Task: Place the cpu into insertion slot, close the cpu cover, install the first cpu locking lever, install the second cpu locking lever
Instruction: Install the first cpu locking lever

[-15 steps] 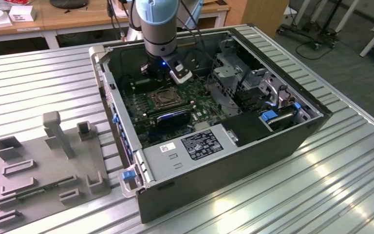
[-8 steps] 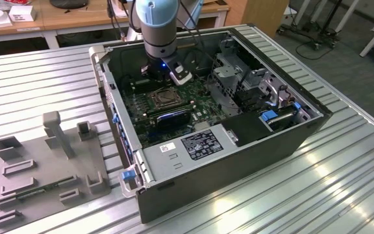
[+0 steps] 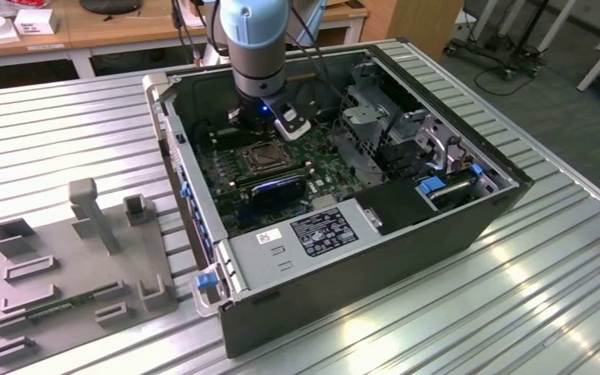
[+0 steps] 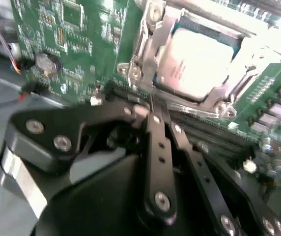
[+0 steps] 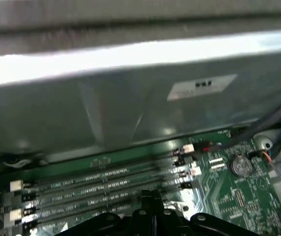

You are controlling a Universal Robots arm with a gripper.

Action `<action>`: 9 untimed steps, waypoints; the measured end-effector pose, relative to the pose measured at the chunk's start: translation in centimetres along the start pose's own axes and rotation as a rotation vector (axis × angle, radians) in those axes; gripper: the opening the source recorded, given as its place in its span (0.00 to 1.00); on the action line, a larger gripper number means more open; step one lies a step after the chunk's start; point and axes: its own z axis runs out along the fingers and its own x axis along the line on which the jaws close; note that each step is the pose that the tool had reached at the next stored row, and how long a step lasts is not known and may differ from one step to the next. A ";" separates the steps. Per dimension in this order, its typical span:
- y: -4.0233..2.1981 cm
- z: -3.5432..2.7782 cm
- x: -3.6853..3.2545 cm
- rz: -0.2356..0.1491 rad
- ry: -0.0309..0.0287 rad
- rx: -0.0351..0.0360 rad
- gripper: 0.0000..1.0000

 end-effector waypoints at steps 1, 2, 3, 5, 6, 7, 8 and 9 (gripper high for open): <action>-0.05 0.00 -0.01 0.000 -0.0001 0.0000 0.11; -0.06 0.02 0.00 0.000 -0.0002 0.0001 0.11; -0.06 0.02 -0.01 0.000 -0.0001 0.0004 0.11; -0.07 0.03 -0.01 0.000 -0.0002 0.0009 0.11; -0.05 0.04 0.00 0.000 -0.0004 0.0015 0.11; -0.01 0.06 0.01 -0.001 -0.0009 0.0034 0.11; 0.05 0.07 0.02 -0.001 -0.0012 0.0058 0.11; 0.13 0.09 0.05 -0.001 -0.0013 0.0063 0.11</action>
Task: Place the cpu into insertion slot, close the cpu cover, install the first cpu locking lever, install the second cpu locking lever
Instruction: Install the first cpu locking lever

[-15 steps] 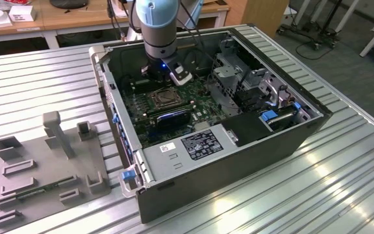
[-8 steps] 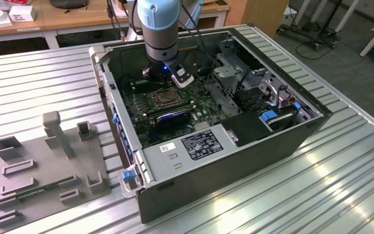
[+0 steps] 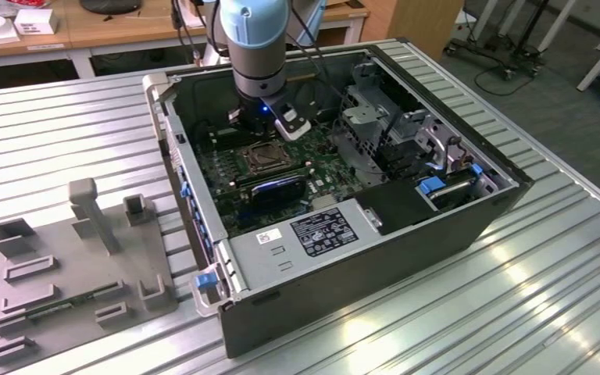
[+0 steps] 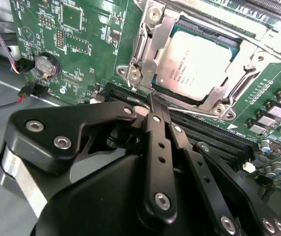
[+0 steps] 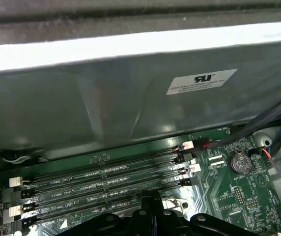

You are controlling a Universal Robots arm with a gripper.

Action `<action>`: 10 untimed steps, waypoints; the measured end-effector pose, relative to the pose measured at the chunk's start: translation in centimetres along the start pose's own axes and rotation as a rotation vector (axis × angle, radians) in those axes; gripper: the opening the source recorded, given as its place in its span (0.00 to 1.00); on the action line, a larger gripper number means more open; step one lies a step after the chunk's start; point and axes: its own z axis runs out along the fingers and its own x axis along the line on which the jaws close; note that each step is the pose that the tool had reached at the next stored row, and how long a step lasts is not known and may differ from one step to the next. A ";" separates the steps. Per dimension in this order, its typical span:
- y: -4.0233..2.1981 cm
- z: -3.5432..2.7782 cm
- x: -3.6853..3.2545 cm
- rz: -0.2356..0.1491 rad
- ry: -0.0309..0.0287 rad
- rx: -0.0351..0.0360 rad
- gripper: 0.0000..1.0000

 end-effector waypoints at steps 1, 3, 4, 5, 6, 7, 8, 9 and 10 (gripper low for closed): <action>0.11 0.03 0.03 0.000 -0.0001 0.0002 0.11; 0.38 0.11 0.10 0.000 0.0000 0.0003 0.11; 0.56 0.17 0.15 0.000 0.0000 0.0003 0.11; 0.77 0.23 0.20 0.000 0.0000 0.0004 0.11; 1.00 0.31 0.25 0.000 0.0000 -0.0001 0.11; 1.22 0.39 0.32 0.000 -0.0001 -0.0005 0.11; 1.38 0.43 0.36 0.000 -0.0002 0.0001 0.11; 1.52 0.50 0.39 0.000 -0.0003 -0.0020 0.11; 1.57 0.51 0.40 0.000 -0.0005 -0.0008 0.11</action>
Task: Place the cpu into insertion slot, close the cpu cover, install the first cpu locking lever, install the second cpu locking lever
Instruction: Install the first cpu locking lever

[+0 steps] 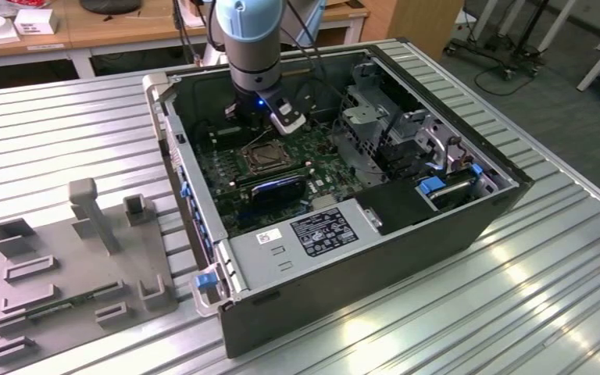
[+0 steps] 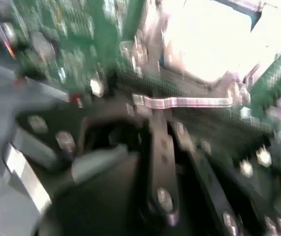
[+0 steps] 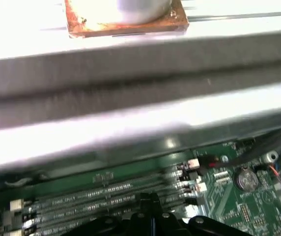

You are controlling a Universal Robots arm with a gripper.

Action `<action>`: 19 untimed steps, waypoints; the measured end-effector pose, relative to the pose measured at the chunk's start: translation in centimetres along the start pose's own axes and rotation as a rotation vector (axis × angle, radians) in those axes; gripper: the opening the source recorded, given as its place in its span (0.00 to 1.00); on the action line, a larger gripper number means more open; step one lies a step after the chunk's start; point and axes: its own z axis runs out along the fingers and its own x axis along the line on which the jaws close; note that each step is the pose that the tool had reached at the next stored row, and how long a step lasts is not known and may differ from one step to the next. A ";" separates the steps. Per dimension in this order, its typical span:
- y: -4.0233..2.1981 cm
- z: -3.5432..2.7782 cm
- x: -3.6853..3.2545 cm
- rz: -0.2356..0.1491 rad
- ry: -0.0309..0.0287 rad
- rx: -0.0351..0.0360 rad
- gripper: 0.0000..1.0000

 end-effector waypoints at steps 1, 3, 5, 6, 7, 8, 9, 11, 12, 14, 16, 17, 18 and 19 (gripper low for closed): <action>0.03 -0.01 0.01 0.000 0.0000 0.0004 0.11; 0.05 -0.03 0.01 0.000 0.0001 0.0008 0.11; 0.07 -0.05 0.01 0.000 0.0000 0.0008 0.11; 0.10 -0.12 0.00 0.000 0.0000 0.0008 0.11; 0.16 -0.26 -0.02 0.000 -0.0001 0.0005 0.11; 0.23 -0.43 -0.04 0.000 -0.0002 0.0005 0.11; 0.30 -0.64 -0.07 0.000 -0.0002 0.0005 0.11; 0.46 -1.10 -0.14 0.000 -0.0001 0.0007 0.11; 0.55 -1.37 -0.18 0.000 -0.0001 0.0008 0.11; 0.75 -1.93 -0.26 0.000 -0.0001 0.0006 0.11; 0.88 -2.31 -0.32 0.000 -0.0001 0.0008 0.11; 0.93 -2.46 -0.34 0.000 -0.0001 0.0007 0.11; 0.97 -2.58 -0.35 0.000 -0.0001 0.0006 0.11; 1.01 -2.69 -0.37 0.000 -0.0001 0.0006 0.11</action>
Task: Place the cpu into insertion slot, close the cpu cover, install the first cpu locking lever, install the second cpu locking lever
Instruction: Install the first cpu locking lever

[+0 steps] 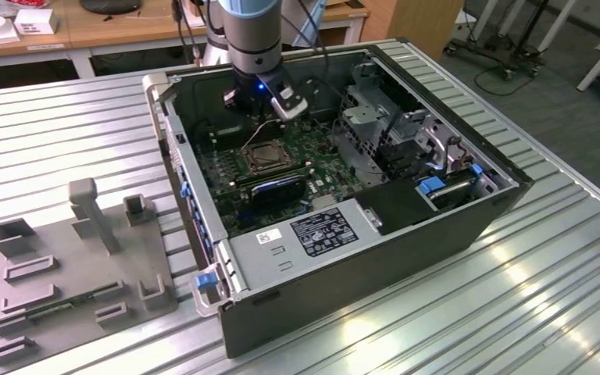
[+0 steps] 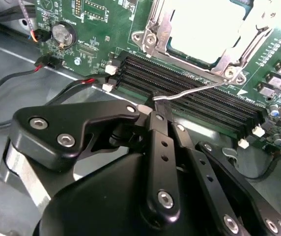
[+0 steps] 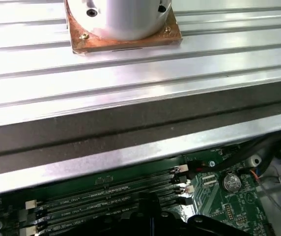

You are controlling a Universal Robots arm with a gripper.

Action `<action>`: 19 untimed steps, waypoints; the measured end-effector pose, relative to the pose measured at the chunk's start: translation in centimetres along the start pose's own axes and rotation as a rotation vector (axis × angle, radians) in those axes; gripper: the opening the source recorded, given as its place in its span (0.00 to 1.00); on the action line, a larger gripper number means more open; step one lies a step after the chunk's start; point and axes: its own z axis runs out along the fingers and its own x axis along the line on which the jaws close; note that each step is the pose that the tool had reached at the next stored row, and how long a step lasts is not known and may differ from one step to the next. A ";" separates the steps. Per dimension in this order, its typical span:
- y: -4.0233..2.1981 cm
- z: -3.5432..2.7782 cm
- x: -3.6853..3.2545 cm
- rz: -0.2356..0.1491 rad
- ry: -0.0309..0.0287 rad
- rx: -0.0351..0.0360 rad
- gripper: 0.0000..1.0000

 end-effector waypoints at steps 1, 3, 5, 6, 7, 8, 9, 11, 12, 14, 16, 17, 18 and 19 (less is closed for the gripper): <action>0.04 -0.10 -0.01 0.000 0.0000 0.0000 0.11; 0.08 -0.23 -0.03 0.000 0.0000 0.0000 0.11; 0.19 -0.56 -0.08 0.000 0.0000 -0.0001 0.11; 0.26 -0.74 -0.11 0.000 0.0000 0.0001 0.11; 0.32 -0.91 -0.13 0.000 0.0000 0.0000 0.11; 0.36 -1.04 -0.15 0.000 0.0001 0.0001 0.11; 0.37 -1.06 -0.15 0.000 -0.0001 -0.0001 0.11; 0.30 -1.13 0.14 -0.001 -0.0023 -0.0006 0.11; 0.23 -1.20 0.42 -0.001 -0.0039 -0.0009 0.11; 0.07 -1.31 0.91 -0.002 -0.0051 -0.0012 0.11; -0.16 -1.39 1.31 -0.002 -0.0052 -0.0007 0.11; -0.31 -1.41 1.50 -0.002 -0.0052 -0.0006 0.11; -0.49 -1.43 1.66 -0.002 -0.0053 -0.0006 0.11; -0.67 -1.43 1.79 -0.002 -0.0053 -0.0005 0.11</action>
